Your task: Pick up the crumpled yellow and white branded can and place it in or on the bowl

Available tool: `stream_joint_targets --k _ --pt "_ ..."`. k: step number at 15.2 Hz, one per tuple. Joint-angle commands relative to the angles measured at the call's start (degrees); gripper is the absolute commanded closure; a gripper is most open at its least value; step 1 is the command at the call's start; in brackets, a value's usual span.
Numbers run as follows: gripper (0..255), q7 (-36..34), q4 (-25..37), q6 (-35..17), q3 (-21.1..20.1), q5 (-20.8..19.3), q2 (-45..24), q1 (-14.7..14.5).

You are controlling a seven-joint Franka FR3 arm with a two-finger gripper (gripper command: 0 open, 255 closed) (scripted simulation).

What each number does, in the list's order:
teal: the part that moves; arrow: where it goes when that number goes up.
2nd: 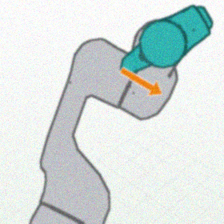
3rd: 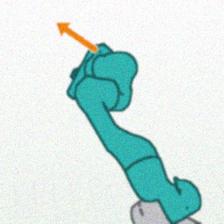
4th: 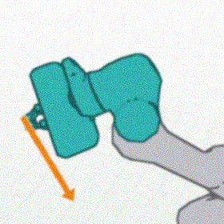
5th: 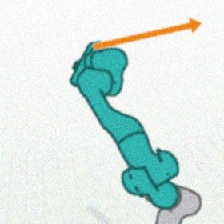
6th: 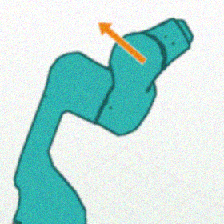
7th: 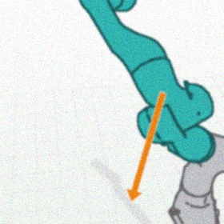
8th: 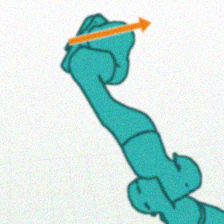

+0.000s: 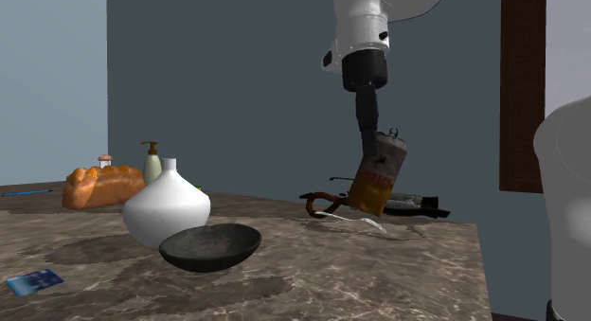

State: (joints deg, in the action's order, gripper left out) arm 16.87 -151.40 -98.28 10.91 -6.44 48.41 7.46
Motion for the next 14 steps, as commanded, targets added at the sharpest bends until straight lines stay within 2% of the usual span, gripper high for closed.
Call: stream_joint_targets --k 1,2,8,14 --pt "255 0.08 1.41 1.63 -0.12 0.10 0.20 -0.01" --pt "255 0.07 1.97 2.18 -0.19 0.17 0.20 -0.05" --pt "255 -2.74 11.68 -2.16 -2.11 3.48 -13.88 -3.42" --pt "255 -4.71 23.51 -3.65 -3.48 6.03 -27.24 -5.73"
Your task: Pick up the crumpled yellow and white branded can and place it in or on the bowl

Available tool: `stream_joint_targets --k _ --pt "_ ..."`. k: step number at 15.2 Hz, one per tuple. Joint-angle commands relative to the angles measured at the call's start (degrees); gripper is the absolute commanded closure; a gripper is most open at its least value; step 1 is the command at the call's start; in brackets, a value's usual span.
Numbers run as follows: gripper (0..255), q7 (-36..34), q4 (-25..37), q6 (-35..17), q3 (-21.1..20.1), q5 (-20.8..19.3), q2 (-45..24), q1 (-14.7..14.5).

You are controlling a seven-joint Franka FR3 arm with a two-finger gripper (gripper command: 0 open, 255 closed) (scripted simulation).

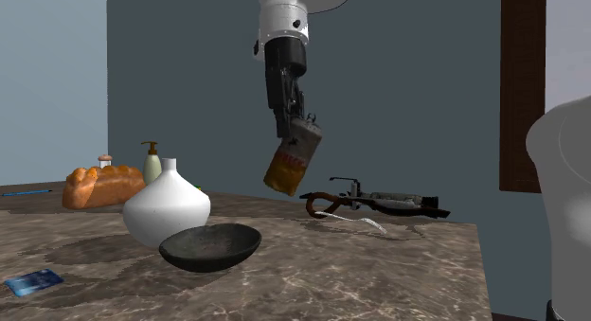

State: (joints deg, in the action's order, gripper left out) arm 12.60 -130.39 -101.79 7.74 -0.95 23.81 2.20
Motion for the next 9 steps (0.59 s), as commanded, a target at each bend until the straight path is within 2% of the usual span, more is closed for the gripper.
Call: stream_joint_targets --k 1,9 --pt "255 -0.72 4.69 -0.13 -0.49 0.90 -4.82 -0.76" --pt "255 -2.71 24.76 2.48 -1.76 3.34 -22.32 -2.47"
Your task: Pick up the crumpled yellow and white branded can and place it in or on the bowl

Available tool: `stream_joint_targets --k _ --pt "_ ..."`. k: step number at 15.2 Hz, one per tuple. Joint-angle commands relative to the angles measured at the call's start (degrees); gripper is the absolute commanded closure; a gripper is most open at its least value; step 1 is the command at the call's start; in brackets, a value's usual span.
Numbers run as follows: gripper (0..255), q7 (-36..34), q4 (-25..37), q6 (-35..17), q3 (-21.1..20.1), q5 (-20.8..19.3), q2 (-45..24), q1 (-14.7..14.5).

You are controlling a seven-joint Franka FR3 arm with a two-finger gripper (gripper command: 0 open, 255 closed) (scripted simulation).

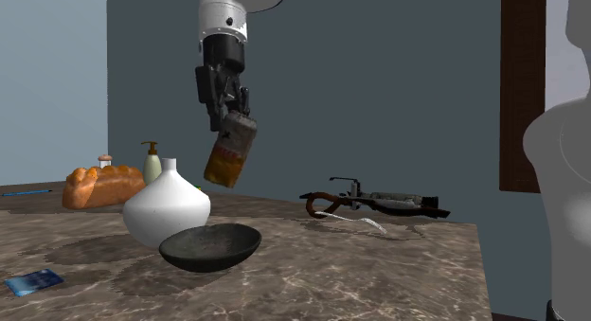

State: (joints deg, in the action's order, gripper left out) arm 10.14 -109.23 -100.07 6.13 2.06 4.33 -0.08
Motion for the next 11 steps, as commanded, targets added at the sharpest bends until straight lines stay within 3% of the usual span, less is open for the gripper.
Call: stream_joint_targets --k 1,2,11 --pt "255 -0.49 6.50 1.41 -0.28 0.59 -5.09 -0.33" --pt "255 -0.67 8.84 1.97 -0.38 0.79 -6.87 -0.43" --pt "255 -0.35 2.67 -4.82 -0.41 0.92 -7.50 -0.44"
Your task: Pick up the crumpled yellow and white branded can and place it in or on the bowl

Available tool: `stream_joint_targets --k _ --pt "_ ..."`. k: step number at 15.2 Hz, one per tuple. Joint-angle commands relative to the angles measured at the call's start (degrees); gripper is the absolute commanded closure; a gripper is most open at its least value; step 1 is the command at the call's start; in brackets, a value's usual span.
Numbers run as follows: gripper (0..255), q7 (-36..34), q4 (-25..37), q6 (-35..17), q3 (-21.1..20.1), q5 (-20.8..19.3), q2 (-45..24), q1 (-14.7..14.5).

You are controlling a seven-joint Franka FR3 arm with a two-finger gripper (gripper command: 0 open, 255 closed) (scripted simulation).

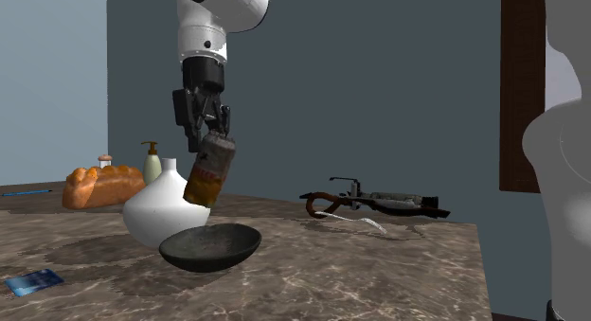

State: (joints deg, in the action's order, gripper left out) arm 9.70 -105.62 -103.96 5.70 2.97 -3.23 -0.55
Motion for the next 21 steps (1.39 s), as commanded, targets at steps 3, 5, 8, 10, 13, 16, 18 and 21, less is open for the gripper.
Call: stream_joint_targets --k 3,5,8,10,13,16,18,21 --pt "255 0.21 -2.74 -3.15 0.01 0.09 -0.37 0.02" --pt "255 0.30 -3.87 -4.62 0.01 0.15 -0.72 0.02" --pt "255 0.44 -5.47 -6.81 0.00 0.26 -1.32 0.02" --pt "255 0.56 -6.61 -8.48 -0.01 0.35 -1.85 0.02" --pt "255 0.56 -6.61 -8.48 -0.01 0.35 -1.85 0.02" --pt "255 0.56 -6.61 -8.48 -0.01 0.35 -1.85 0.02" --pt "255 0.56 -6.61 -8.48 -0.01 0.35 -1.85 0.02" --pt "0 0.56 -6.61 -8.48 -0.01 0.35 -1.85 0.02"
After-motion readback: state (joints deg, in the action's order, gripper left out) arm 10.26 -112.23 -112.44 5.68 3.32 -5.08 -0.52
